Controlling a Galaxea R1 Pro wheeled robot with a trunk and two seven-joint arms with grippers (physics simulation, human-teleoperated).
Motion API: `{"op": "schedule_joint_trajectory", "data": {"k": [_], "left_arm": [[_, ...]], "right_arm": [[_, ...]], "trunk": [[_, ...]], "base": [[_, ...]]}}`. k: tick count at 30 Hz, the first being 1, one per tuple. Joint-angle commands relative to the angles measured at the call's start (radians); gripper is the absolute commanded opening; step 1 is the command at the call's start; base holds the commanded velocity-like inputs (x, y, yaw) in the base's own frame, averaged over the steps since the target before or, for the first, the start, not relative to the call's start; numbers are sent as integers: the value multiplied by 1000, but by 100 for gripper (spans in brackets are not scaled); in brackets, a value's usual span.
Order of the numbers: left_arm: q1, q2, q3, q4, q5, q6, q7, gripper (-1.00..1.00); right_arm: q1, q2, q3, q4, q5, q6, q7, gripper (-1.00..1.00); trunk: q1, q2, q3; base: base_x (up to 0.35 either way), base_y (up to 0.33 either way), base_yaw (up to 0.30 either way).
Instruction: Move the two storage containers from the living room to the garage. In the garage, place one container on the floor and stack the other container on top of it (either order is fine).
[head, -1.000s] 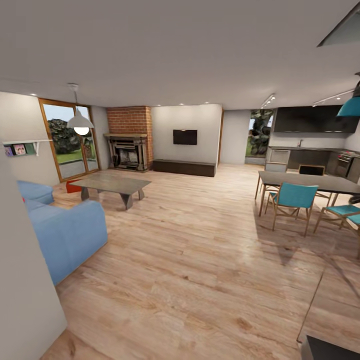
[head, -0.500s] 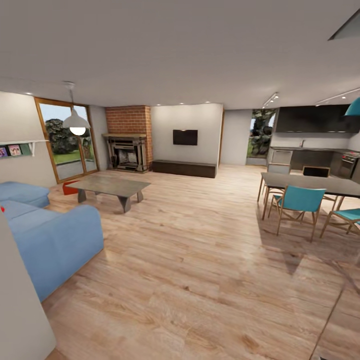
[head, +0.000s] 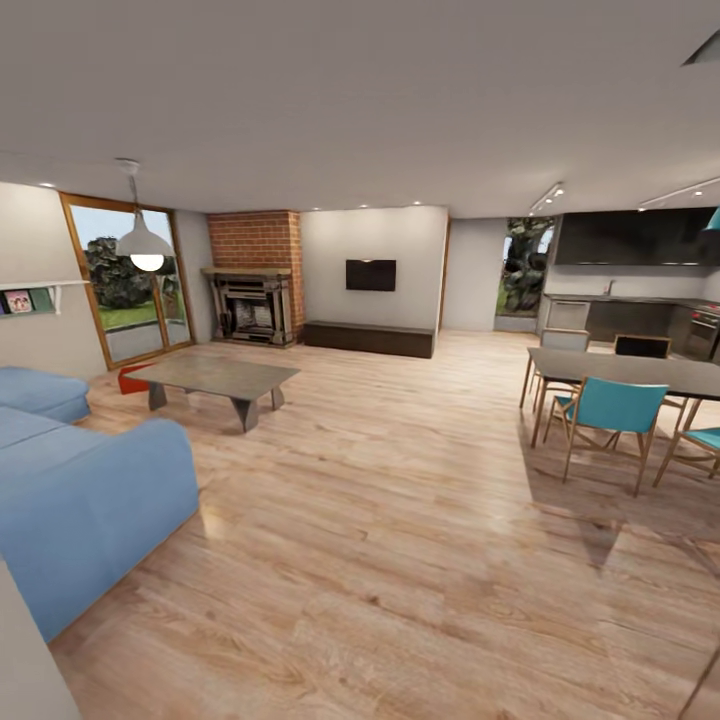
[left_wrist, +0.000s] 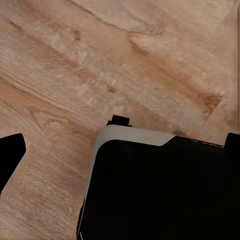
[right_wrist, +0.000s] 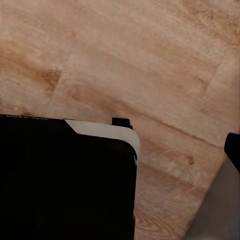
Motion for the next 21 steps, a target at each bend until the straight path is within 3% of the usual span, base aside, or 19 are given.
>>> {"op": "schedule_joint_trajectory", "data": {"k": [1, 21], "left_arm": [[0, 0, -3, 1, 7, -4, 2, 100], [0, -2, -3, 1, 7, -3, 2, 100]], "right_arm": [[-1, 1, 7, 3, 1, -4, -5, 100], [-1, 2, 7, 3, 2, -4, -4, 100]], "trunk": [[1, -1, 0], [1, -1, 0]], "base": [[323, 0, 0], [322, 0, 0]]}}
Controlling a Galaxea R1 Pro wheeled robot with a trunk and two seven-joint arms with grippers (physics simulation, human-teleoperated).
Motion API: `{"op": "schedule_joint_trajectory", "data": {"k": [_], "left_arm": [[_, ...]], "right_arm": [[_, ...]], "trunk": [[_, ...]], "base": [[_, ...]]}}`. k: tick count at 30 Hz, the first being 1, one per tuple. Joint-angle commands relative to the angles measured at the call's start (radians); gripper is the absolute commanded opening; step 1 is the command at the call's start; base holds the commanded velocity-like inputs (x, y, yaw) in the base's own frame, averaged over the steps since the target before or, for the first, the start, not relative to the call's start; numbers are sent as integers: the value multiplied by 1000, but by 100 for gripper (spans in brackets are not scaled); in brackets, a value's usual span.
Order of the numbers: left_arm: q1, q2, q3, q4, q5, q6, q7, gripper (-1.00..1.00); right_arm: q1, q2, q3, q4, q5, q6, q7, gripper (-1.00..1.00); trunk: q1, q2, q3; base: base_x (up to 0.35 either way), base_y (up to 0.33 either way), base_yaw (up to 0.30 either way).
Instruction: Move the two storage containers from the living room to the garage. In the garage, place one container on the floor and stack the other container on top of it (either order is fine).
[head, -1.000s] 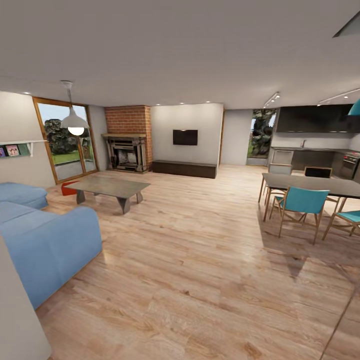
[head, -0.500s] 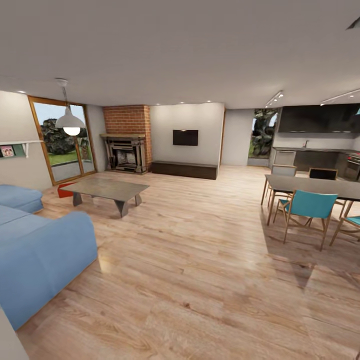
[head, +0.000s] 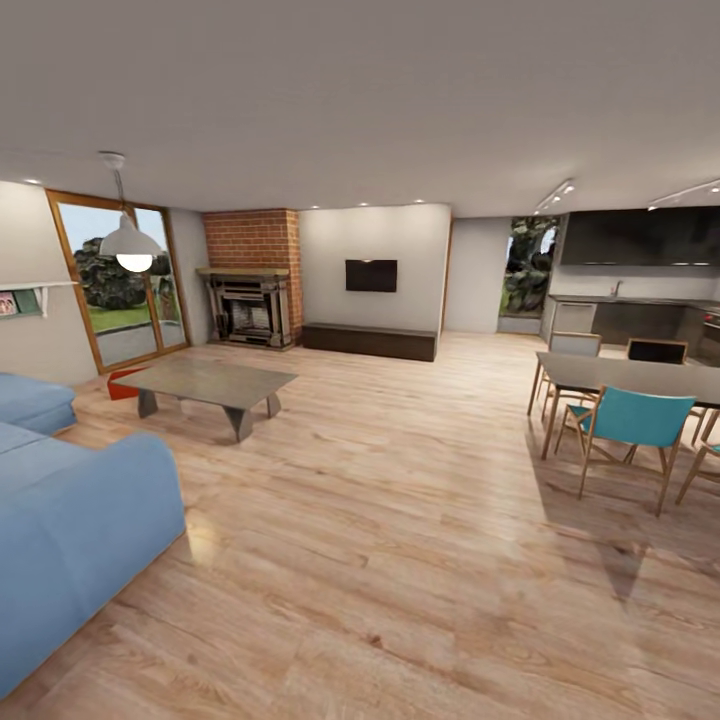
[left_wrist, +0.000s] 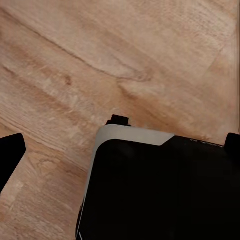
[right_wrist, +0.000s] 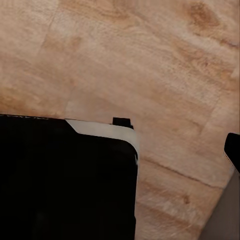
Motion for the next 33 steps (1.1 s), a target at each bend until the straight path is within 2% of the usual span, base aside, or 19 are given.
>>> {"op": "schedule_joint_trajectory", "data": {"k": [1, 33], "left_arm": [[-1, 0, -3, 1, 7, -3, 2, 100], [0, 1, -3, 1, 7, -6, 2, 100]], "right_arm": [[-1, 1, 7, 3, 1, -5, -5, 100], [-1, 0, 8, 3, 1, -5, -5, 100]], "trunk": [[1, -1, 0], [1, -1, 0]], "base": [[322, 0, 0], [323, 0, 0]]}}
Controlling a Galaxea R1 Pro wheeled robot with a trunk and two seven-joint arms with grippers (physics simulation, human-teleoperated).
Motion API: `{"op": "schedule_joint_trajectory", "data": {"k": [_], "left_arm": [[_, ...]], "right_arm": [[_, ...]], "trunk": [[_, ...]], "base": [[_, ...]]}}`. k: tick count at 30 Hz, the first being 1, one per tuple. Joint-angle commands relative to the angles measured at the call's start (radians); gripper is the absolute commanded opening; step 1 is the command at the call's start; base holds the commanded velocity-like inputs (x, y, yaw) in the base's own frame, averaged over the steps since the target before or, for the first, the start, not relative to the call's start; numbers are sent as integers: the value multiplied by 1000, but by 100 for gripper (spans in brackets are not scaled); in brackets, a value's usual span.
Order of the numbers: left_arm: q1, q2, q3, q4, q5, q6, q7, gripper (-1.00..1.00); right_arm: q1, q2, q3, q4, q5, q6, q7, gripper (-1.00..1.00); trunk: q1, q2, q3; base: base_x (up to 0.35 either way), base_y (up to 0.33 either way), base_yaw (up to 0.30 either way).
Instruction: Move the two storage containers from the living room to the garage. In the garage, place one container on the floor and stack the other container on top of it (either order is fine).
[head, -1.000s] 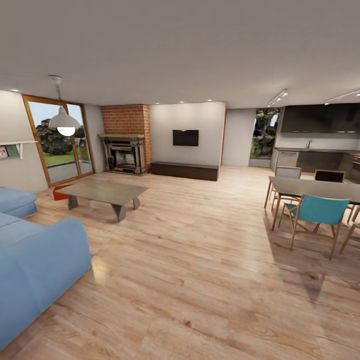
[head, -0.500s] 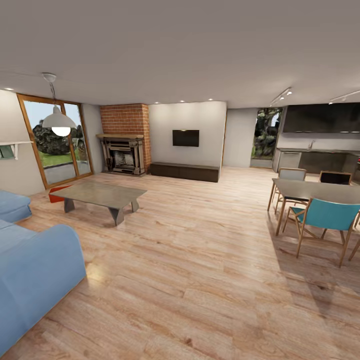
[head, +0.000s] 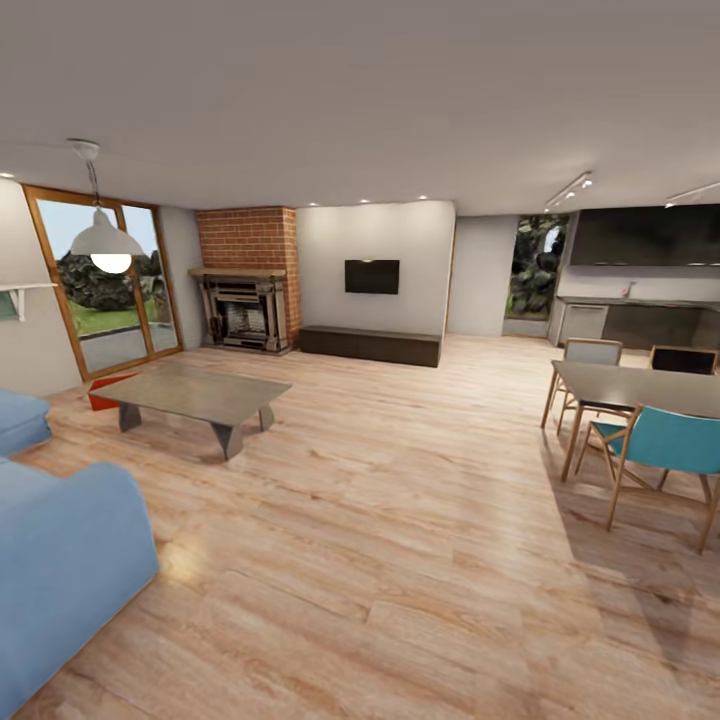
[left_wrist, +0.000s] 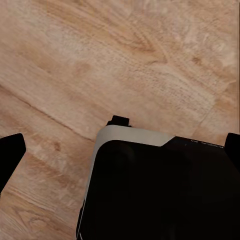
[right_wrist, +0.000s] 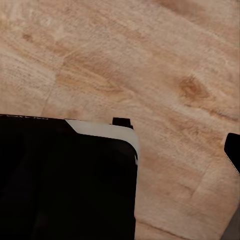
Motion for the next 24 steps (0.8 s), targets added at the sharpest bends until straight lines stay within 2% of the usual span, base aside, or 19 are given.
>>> {"op": "schedule_joint_trajectory", "data": {"k": [1, 24], "left_arm": [[0, 0, -3, 1, 7, -4, 2, 100], [0, 0, -3, 1, 7, -4, 2, 100]], "right_arm": [[-1, 0, 8, 3, 1, -5, -5, 100], [-1, 0, 8, 3, 1, -5, -5, 100]], "trunk": [[1, -1, 0], [1, -1, 0]], "base": [[323, 0, 0], [323, 0, 0]]}}
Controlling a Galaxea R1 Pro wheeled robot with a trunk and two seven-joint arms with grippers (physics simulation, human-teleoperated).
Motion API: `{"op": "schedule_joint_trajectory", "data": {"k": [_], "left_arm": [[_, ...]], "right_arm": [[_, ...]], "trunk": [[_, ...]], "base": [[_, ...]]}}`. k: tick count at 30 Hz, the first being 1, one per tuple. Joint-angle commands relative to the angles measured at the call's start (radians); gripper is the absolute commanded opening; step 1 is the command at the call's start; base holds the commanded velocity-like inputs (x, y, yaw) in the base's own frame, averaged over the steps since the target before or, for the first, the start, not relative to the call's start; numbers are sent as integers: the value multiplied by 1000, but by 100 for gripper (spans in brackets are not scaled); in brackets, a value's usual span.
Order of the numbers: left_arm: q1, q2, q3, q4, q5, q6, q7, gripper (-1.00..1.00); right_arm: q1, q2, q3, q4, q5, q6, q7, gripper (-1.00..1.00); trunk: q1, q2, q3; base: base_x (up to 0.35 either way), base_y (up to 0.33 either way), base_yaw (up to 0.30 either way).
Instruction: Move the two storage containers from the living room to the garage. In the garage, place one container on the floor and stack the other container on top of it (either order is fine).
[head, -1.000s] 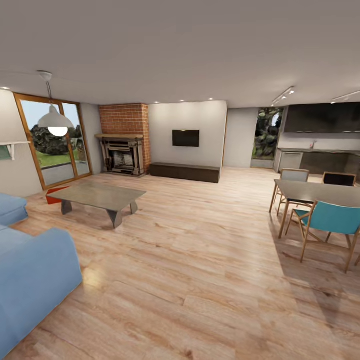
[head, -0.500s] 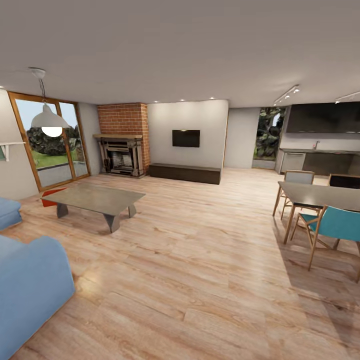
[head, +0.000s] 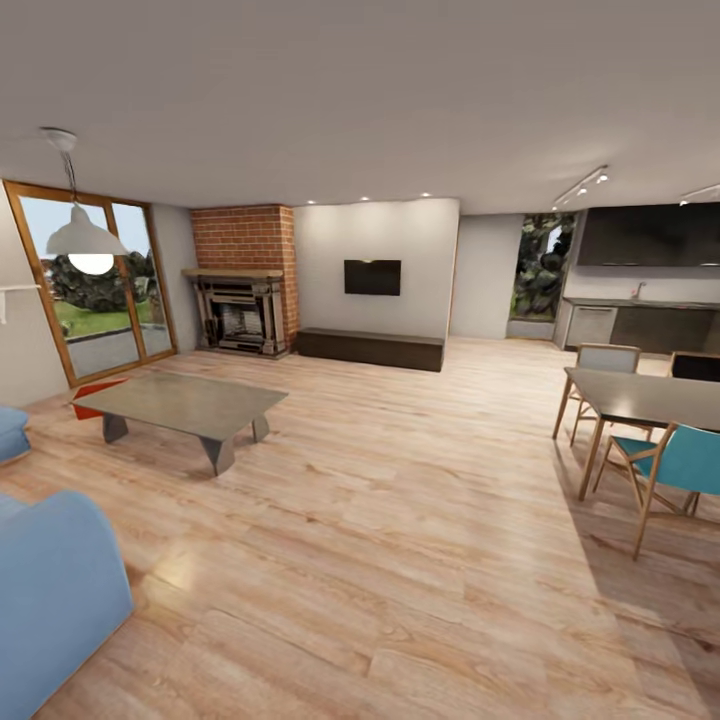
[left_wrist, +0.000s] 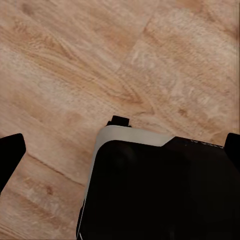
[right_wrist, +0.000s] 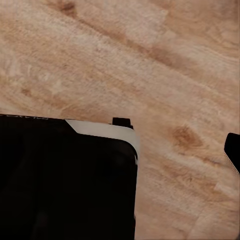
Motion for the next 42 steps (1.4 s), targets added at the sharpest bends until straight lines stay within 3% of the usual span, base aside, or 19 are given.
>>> {"op": "schedule_joint_trajectory", "data": {"k": [1, 42], "left_arm": [[0, 0, -3, 1, 7, -4, 2, 100], [0, -2, -4, 1, 7, -4, 2, 100]], "right_arm": [[-1, 0, 8, 3, 1, -5, -5, 100], [-1, 2, 5, 3, -4, -7, -6, 100]], "trunk": [[1, -1, 0], [1, -1, 0]], "base": [[323, 0, 0], [323, 0, 0]]}}
